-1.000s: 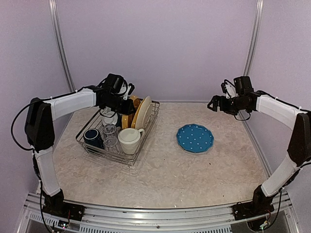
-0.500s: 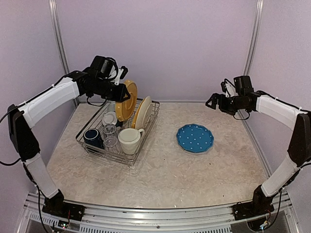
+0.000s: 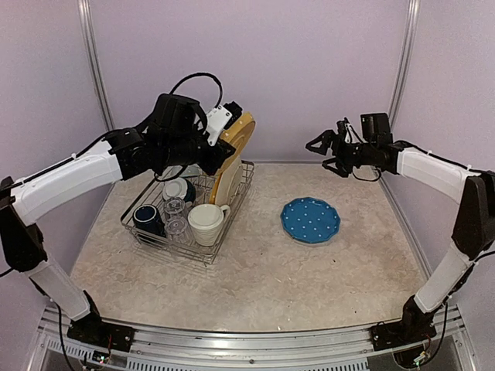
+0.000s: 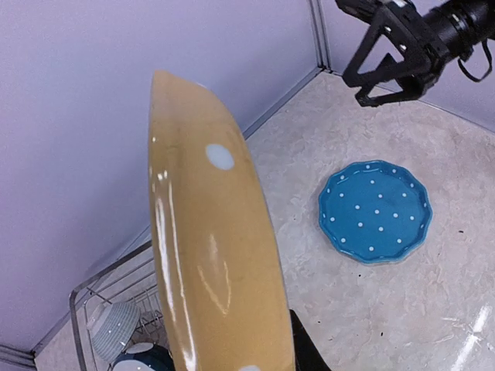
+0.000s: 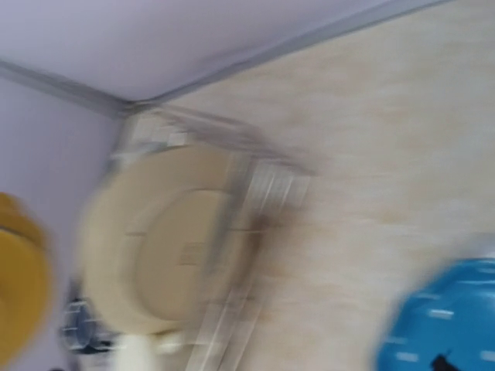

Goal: Unload the mixed dishes from the dish rack
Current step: Pass from the left arm to the right

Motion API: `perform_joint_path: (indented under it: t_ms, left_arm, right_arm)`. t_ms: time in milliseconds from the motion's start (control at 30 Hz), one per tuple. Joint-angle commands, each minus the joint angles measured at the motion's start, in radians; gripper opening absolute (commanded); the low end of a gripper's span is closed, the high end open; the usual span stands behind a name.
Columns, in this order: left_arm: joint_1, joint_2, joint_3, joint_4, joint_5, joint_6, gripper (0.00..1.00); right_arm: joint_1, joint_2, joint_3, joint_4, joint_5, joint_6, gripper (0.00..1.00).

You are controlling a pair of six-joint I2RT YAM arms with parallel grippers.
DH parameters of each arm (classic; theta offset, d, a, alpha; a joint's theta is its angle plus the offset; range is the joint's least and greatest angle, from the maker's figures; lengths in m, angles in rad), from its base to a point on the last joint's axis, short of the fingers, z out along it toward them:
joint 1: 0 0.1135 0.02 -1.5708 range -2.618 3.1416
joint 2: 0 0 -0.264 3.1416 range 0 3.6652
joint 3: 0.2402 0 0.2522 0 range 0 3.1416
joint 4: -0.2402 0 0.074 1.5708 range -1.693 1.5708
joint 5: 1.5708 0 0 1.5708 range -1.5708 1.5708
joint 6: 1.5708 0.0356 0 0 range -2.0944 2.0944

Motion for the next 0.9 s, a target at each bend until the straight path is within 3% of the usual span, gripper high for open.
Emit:
perform_joint_path:
  t_ms: [0, 367, 867]
  left_arm:
    - [-0.088, -0.019, -0.066, 0.343, -0.072, 0.267, 0.00]
    - [-0.169, 0.140, -0.030, 0.439, -0.142, 0.531, 0.00]
    - [-0.229, 0.263, 0.033, 0.541, -0.205, 0.672, 0.00]
  right_arm:
    - [0.050, 0.004, 0.074, 0.103, -0.101, 0.150, 1.00]
    - [0.088, -0.082, 0.106, 0.075, -0.064, 0.202, 1.00]
    - [0.143, -0.102, -0.025, 0.111, -0.034, 0.279, 1.00]
